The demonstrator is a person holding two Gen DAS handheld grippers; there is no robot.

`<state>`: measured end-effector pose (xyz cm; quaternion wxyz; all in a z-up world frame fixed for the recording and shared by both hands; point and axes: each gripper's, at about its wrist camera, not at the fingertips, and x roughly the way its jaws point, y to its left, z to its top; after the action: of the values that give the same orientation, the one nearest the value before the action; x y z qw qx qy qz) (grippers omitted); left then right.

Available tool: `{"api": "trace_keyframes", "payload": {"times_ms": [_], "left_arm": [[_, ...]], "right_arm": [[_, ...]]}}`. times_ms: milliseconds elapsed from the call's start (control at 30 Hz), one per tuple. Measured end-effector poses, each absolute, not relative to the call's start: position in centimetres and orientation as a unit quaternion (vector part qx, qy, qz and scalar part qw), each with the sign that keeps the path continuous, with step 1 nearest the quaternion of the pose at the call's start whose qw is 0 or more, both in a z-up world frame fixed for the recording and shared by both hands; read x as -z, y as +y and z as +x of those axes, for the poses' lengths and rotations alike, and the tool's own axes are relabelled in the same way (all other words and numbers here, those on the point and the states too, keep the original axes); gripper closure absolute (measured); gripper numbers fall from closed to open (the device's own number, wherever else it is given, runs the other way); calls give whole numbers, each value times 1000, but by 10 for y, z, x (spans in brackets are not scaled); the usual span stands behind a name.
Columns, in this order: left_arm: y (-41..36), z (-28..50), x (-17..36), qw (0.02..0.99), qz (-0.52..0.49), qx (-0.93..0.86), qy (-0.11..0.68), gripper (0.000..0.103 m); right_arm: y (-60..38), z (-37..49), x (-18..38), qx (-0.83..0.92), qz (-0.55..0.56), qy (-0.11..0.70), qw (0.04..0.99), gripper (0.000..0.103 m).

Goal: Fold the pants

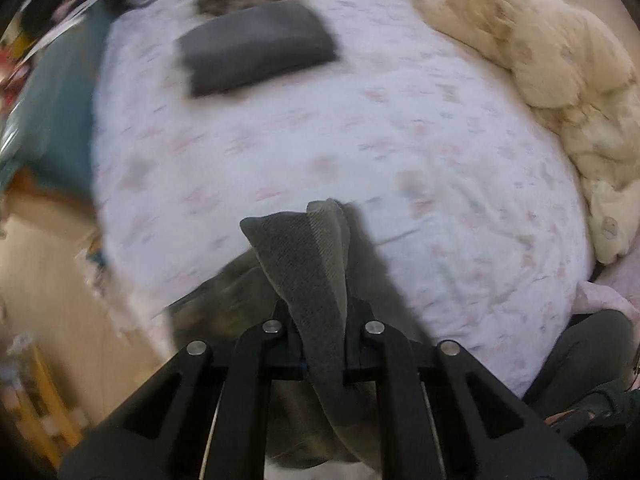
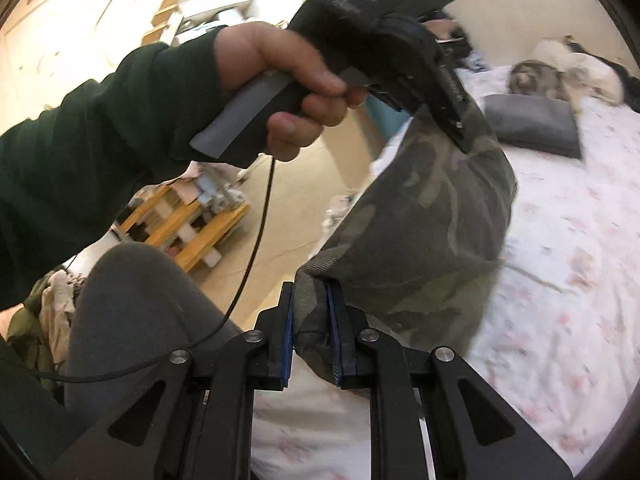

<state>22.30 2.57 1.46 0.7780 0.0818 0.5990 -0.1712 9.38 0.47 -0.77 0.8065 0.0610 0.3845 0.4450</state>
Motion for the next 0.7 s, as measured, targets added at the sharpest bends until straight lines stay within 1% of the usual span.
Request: {"api": "trace_keyframes", "payload": {"times_ms": [167, 300, 333, 433, 533, 567, 633, 667, 700], "left_arm": [[110, 214, 28, 780, 49, 111, 614, 95], [140, 215, 68, 785, -9, 91, 613, 95], [140, 216, 77, 786, -5, 94, 611, 95], [137, 213, 96, 778, 8, 107, 619, 94], [143, 215, 93, 775, -15, 124, 619, 94], [144, 215, 92, 776, -19, 125, 618, 94], [143, 213, 93, 778, -10, 124, 616, 94], [143, 212, 94, 777, -10, 126, 617, 94], [145, 212, 94, 775, -15, 127, 618, 94]], "right_arm": [[80, 101, 20, -462, 35, 417, 782, 87], [132, 109, 55, -451, 7, 452, 770, 87], [141, 113, 66, -436, 2, 469, 768, 86], [144, 118, 77, -426, 11, 499, 755, 82], [126, 114, 66, -440, 4, 510, 739, 81], [118, 113, 62, -444, 9, 514, 733, 79], [97, 114, 49, -462, 43, 524, 714, 79], [91, 115, 45, -461, 46, 516, 720, 79], [84, 123, 36, -432, 42, 497, 752, 79]]}}
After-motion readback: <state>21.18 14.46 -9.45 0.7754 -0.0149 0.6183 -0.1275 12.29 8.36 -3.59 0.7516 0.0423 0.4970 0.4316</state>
